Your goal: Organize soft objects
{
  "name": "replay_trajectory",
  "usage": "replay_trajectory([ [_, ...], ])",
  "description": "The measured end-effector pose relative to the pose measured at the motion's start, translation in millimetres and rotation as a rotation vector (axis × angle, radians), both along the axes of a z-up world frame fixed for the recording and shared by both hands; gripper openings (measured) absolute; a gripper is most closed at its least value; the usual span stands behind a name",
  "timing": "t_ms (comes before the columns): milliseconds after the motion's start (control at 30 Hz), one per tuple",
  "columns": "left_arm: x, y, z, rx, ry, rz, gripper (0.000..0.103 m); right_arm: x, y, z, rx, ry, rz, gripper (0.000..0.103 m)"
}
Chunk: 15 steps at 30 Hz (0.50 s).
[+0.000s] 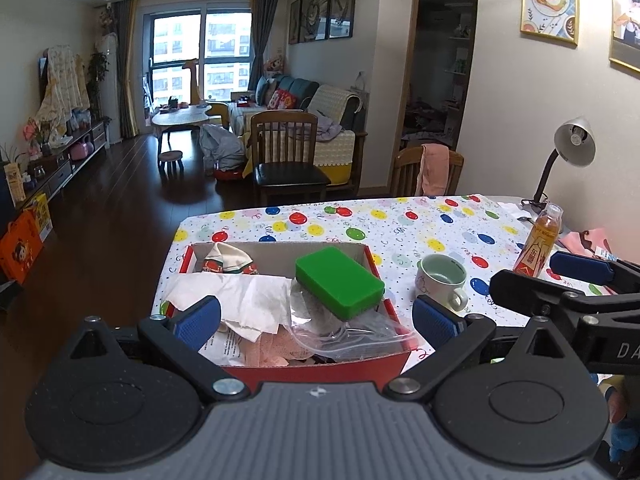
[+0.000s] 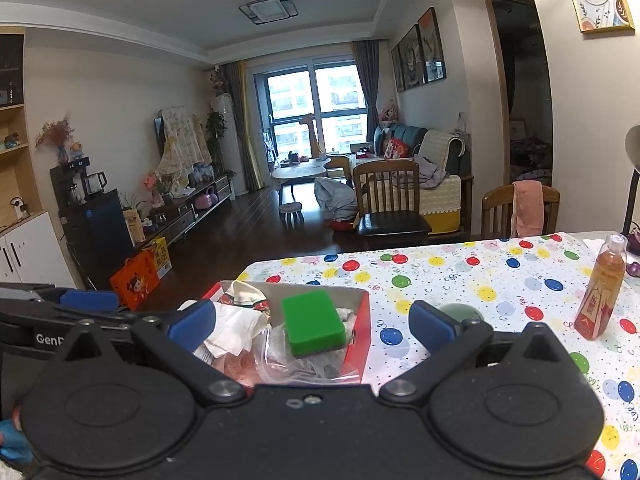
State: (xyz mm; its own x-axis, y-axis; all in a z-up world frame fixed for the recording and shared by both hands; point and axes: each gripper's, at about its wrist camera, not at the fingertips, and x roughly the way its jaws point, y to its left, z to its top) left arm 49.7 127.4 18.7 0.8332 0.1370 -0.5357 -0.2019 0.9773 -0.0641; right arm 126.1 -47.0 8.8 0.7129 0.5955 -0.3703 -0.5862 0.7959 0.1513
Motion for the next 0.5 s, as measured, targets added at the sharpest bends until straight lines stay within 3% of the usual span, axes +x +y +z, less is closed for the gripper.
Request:
replay_trajectory([
  [500,-2.1,-3.1,1.1,0.001,-0.010,-0.011,0.103,3.1,-3.9,-3.6,0.009,0.018,-0.046,0.103],
])
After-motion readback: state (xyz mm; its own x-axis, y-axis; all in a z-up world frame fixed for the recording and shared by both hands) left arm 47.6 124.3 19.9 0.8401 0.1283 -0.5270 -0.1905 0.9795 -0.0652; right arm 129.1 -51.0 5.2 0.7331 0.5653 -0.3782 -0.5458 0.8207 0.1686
